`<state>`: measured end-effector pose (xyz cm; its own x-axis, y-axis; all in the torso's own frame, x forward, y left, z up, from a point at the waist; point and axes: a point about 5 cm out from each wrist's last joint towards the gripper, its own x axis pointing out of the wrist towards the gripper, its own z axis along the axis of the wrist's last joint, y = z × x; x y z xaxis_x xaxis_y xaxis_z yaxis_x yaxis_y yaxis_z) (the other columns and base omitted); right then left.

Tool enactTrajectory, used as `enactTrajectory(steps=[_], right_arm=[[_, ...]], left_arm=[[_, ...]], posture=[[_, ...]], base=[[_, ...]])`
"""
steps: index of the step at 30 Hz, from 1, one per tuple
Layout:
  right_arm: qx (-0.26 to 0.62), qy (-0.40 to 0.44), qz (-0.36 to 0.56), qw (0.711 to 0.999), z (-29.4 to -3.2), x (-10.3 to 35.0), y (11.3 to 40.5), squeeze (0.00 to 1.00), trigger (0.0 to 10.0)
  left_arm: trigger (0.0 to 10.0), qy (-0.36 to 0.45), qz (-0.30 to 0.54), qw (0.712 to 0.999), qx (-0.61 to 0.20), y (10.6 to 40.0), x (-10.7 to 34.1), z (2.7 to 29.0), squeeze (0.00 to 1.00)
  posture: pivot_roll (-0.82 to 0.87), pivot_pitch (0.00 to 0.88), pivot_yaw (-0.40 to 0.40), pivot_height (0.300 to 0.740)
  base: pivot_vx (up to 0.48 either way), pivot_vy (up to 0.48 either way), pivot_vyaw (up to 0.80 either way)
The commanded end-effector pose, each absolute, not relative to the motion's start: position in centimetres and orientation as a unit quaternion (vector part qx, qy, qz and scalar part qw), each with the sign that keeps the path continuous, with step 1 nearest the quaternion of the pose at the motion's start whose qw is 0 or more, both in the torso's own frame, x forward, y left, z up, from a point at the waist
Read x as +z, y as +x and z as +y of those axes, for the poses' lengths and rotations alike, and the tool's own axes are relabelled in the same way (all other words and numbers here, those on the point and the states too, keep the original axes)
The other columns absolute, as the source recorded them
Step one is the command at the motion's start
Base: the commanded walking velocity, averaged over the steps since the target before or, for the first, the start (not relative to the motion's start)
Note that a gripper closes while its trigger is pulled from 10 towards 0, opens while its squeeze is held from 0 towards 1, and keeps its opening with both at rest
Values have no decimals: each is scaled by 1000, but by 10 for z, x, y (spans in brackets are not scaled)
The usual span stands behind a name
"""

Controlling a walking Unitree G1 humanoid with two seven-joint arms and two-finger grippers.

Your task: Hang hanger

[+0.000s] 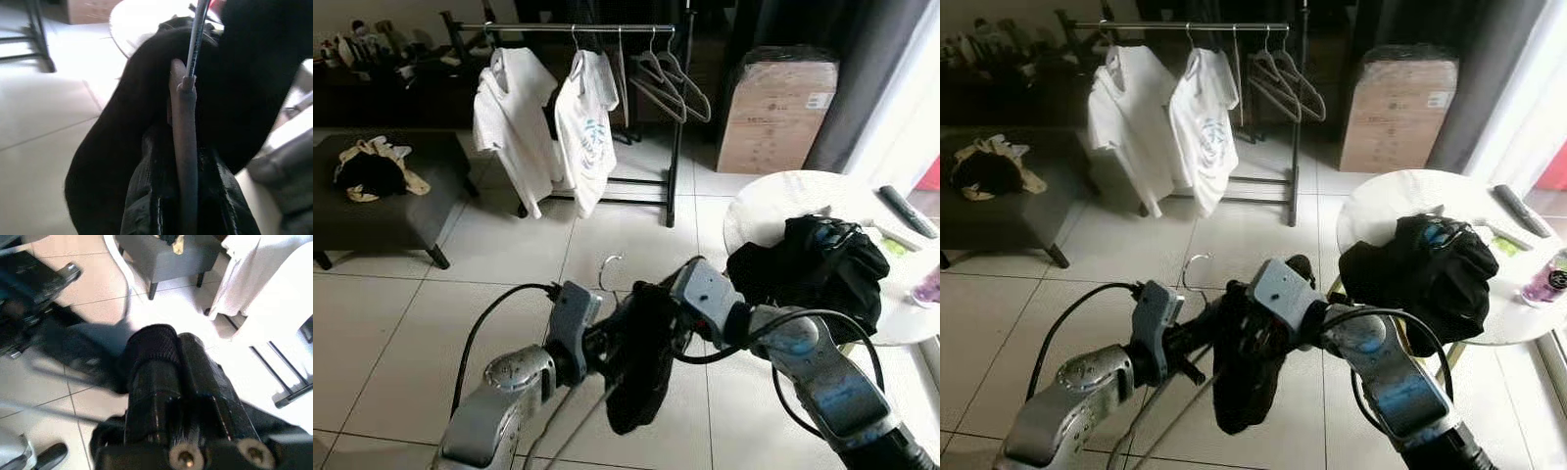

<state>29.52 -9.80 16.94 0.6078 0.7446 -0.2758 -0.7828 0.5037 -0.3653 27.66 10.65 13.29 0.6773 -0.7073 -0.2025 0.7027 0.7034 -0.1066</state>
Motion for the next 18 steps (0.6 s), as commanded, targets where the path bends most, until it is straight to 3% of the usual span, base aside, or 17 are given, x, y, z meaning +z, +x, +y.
enactTrajectory(steps=[1, 6, 13, 18], right_arm=[[423, -240, 26, 873, -98, 175, 300, 0, 10000], [393, -260, 35, 881, -102, 169, 307, 0, 10000], [242, -276, 72, 927, -132, 164, 333, 0, 10000], [188, -278, 86, 938, -145, 162, 341, 0, 10000]], left_arm=[[10000, -15, 95, 903, -418, 271, 143, 101, 0], [10000, -17, 99, 896, -432, 269, 144, 102, 0], [10000, 11, 139, 889, -437, 260, 137, 119, 0], [10000, 28, 170, 882, -438, 254, 130, 129, 0]], posture=[[4, 168, 7, 740], [5, 166, 5, 740], [10, 168, 4, 740], [13, 169, 4, 740]], base=[[0, 0, 0], [0, 0, 0], [0, 0, 0], [0, 0, 0]])
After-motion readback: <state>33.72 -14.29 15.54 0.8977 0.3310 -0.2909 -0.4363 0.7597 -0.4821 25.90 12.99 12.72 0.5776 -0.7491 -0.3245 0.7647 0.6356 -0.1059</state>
